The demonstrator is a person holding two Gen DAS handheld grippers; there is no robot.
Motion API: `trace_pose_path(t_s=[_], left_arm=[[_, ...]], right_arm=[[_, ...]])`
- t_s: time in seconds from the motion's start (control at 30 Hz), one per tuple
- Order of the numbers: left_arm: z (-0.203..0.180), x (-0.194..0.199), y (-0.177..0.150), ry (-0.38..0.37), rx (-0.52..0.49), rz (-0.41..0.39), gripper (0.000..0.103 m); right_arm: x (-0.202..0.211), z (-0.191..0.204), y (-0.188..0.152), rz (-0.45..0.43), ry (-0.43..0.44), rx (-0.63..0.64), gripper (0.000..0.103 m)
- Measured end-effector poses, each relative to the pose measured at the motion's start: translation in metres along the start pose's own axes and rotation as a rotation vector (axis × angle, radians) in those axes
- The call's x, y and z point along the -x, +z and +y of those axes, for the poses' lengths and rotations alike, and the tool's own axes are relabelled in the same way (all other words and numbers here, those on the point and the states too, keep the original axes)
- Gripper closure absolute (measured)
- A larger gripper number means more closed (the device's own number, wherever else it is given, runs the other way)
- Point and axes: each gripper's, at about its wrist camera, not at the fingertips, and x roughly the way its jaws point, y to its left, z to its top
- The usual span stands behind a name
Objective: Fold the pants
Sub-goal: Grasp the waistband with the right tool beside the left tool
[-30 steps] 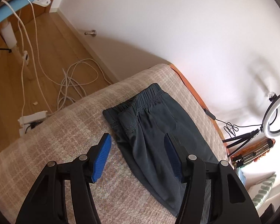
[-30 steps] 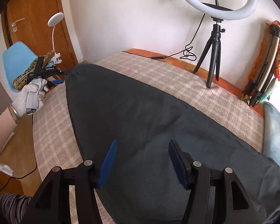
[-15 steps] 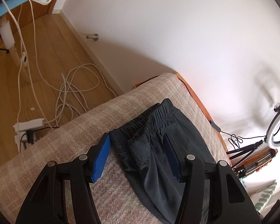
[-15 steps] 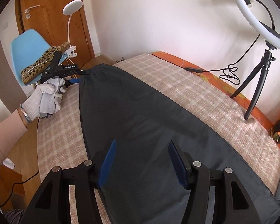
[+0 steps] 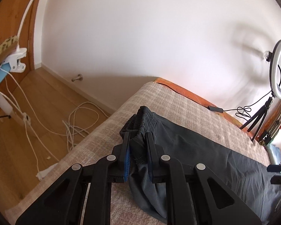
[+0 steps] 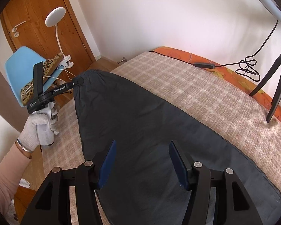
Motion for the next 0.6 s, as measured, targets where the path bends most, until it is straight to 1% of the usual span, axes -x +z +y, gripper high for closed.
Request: trace_pose_path(t_s=[0.1, 0.2, 0.27, 0.33, 0.4, 0.43, 0.5, 0.6], left_arm=[[-0.027, 0.009, -0.007, -0.004, -0.122, -0.02, 0.09], [-0.056, 0.019, -0.021, -0.026, -0.255, -0.031, 0.09], [-0.078, 0.025, -0.034, -0.025, -0.366, -0.032, 0.09], [-0.1, 0.029, -0.052, -0.009, -0.499, -0.022, 0.09], [-0.118, 0.031, -0.071, 0.008, -0.612, -0.001, 0.09], [-0.123, 0.031, -0.077, 0.009, -0.634, 0.007, 0.09], [-0.124, 0.032, -0.083, 0.002, -0.631, 0.019, 0.09], [-0.127, 0.035, -0.091, 0.024, -0.68, -0.003, 0.09]], right_arm=[[-0.008, -0.004, 0.021, -0.004, 0.065, -0.053, 0.042], [-0.021, -0.004, 0.043, 0.003, 0.144, -0.106, 0.042], [-0.033, -0.001, 0.057, 0.009, 0.186, -0.131, 0.041], [-0.048, 0.005, 0.069, 0.035, 0.229, -0.14, 0.04], [-0.063, 0.013, 0.078, 0.054, 0.243, -0.128, 0.04], [-0.07, 0.018, 0.082, 0.067, 0.246, -0.114, 0.04], [-0.084, 0.028, 0.088, 0.089, 0.254, -0.094, 0.04], [-0.105, 0.037, 0.092, 0.124, 0.282, -0.089, 0.04]])
